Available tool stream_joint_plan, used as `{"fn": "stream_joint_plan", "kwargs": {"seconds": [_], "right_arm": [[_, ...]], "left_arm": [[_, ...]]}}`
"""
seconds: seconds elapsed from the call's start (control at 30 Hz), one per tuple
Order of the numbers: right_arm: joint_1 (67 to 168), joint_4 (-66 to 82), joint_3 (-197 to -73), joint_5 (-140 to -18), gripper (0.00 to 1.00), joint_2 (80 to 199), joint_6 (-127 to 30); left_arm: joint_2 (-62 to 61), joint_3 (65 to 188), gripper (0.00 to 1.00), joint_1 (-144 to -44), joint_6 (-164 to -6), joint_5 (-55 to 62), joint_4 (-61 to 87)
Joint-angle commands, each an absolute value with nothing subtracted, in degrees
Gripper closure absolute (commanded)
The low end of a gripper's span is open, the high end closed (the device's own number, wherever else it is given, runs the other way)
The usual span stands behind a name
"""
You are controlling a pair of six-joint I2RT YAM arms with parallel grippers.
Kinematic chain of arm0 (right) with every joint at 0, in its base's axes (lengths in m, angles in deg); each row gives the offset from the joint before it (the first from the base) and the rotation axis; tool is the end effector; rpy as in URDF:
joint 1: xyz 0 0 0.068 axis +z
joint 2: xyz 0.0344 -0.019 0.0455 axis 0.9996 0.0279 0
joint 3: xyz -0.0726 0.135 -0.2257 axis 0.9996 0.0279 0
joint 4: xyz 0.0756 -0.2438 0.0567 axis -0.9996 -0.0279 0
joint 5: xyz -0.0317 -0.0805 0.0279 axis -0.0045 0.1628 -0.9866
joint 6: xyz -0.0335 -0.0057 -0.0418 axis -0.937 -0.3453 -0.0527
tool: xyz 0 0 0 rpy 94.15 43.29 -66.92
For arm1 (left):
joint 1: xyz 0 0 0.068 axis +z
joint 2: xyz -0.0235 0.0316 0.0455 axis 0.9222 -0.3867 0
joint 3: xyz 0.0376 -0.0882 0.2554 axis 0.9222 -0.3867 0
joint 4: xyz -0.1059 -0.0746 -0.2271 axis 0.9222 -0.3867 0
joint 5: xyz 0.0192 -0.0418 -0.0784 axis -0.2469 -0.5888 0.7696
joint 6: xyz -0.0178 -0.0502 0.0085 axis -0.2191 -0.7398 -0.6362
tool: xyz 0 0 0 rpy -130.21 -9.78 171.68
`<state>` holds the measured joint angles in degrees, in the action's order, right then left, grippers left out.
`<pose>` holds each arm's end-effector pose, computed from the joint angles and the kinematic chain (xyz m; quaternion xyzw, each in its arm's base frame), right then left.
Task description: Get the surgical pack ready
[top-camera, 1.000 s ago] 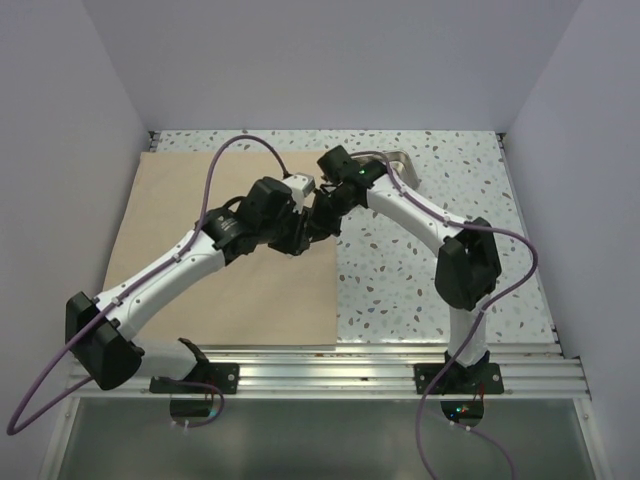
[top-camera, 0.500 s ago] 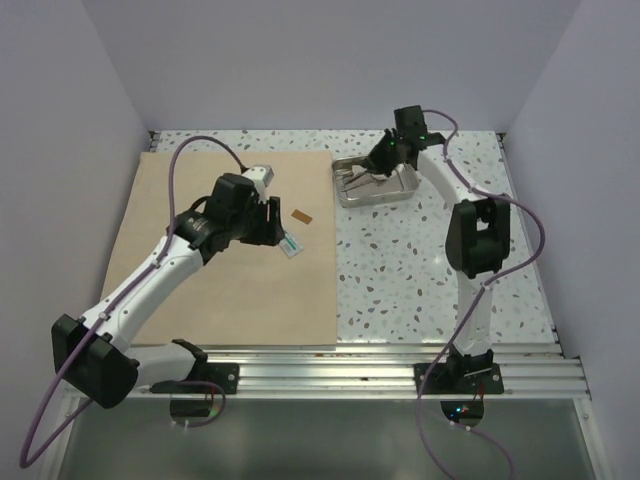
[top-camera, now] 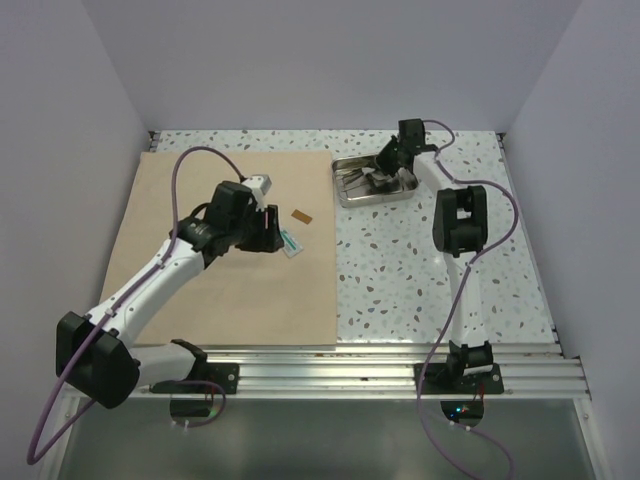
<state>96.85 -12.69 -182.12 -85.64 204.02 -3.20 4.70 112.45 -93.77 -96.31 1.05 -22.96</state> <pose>0.5568 0.0916 0.1496 0.2952 0.8654 0.2964 0.2759 0.2315 -0.1195 0.2896 0.0474 0.9254 -0.1994 0.3188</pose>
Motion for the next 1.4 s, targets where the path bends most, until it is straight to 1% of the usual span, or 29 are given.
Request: {"fn": "stream_joint_plan", "kwargs": {"seconds": [0.0, 0.17, 0.2, 0.27, 0.3, 0.43, 0.5, 0.57, 0.6, 0.8, 0.87, 0.93, 0.97, 1.0, 1.03, 1.1, 1.17, 1.27, 1.3, 1.33, 1.37], "right_arm": [[96.2, -11.8, -187.3, -83.1, 0.84, 203.3, -6.2], [95.1, -12.8, -187.1, -82.8, 0.72, 202.7, -7.8], [95.2, -13.4, -187.5, -82.7, 0.66, 202.6, -8.1], [95.2, -15.3, -188.8, -82.4, 0.60, 202.8, -9.4], [95.1, -16.3, -189.3, -82.0, 0.55, 203.0, -10.1], [94.8, -18.3, -189.2, -81.4, 0.49, 202.3, -11.5], [94.6, -18.5, -188.2, -80.9, 0.41, 200.9, -12.1], [94.4, -19.8, -187.7, -80.1, 0.37, 200.2, -12.8], [94.3, -22.5, -188.8, -79.6, 0.32, 200.0, -13.8], [93.6, -30.0, -189.7, -75.0, 0.28, 196.5, -19.7], [93.5, -31.6, -189.8, -73.9, 0.24, 194.2, -21.1], [93.5, -34.2, -189.1, -73.3, 0.22, 192.4, -22.6], [93.5, -34.1, -188.2, -72.8, 0.16, 190.4, -23.3], [93.5, -33.5, -187.0, -73.7, 0.01, 189.5, -24.7], [93.5, -32.8, -186.3, -73.9, 0.01, 189.3, -25.4], [93.5, -37.2, -189.3, -72.4, 0.01, 190.0, -26.5], [93.6, -37.6, -187.9, -72.2, 0.01, 187.5, -26.6], [95.2, -35.2, -178.5, -74.4, 0.05, 182.2, -26.2], [96.6, -33.4, -173.4, -75.3, 0.06, 178.1, -26.2], [97.4, -32.8, -170.9, -77.2, 0.08, 176.4, -26.2], [98.4, -32.2, -168.5, -77.8, 0.12, 174.3, -26.2]], "left_arm": [[5.5, 112.1, 0.40, -92.8, -96.6, 2.3, -20.2], [4.5, 112.2, 0.40, -92.3, -96.7, 3.0, -20.0], [4.0, 112.2, 0.41, -92.2, -96.7, 3.4, -19.9], [3.1, 112.5, 0.40, -91.9, -96.8, 3.8, -19.6], [2.7, 112.7, 0.41, -91.9, -96.8, 4.1, -19.5], [0.6, 114.2, 0.40, -91.2, -96.9, 4.6, -20.2], [-0.6, 115.3, 0.40, -91.1, -96.8, 4.6, -20.9], [-1.4, 115.7, 0.40, -90.8, -96.8, 4.6, -21.0], [-1.7, 116.2, 0.40, -90.6, -96.8, 4.3, -21.2], [-5.3, 119.5, 0.39, -89.5, -97.8, 1.2, -24.5], [-7.9, 120.4, 0.39, -88.8, -99.1, -0.1, -25.7], [-10.3, 122.1, 0.39, -87.2, -101.0, -0.5, -28.1], [-13.5, 122.9, 0.39, -86.6, -102.4, 0.4, -29.9], [-15.0, 124.8, 0.39, -86.2, -102.8, 0.9, -30.7], [-16.2, 125.8, 0.39, -86.0, -103.3, 1.0, -31.4], [-19.2, 129.0, 0.39, -86.0, -105.4, -0.9, -33.4], [-22.1, 131.0, 0.39, -86.0, -106.9, -3.5, -34.9], [-26.5, 134.6, 0.40, -86.0, -109.4, -3.0, -36.4], [-27.4, 135.9, 0.41, -86.0, -109.6, -2.2, -36.2], [-29.0, 136.4, 0.42, -86.0, -109.9, -1.4, -35.6], [-29.7, 136.7, 0.43, -85.9, -110.8, -1.0, -34.7]]}}
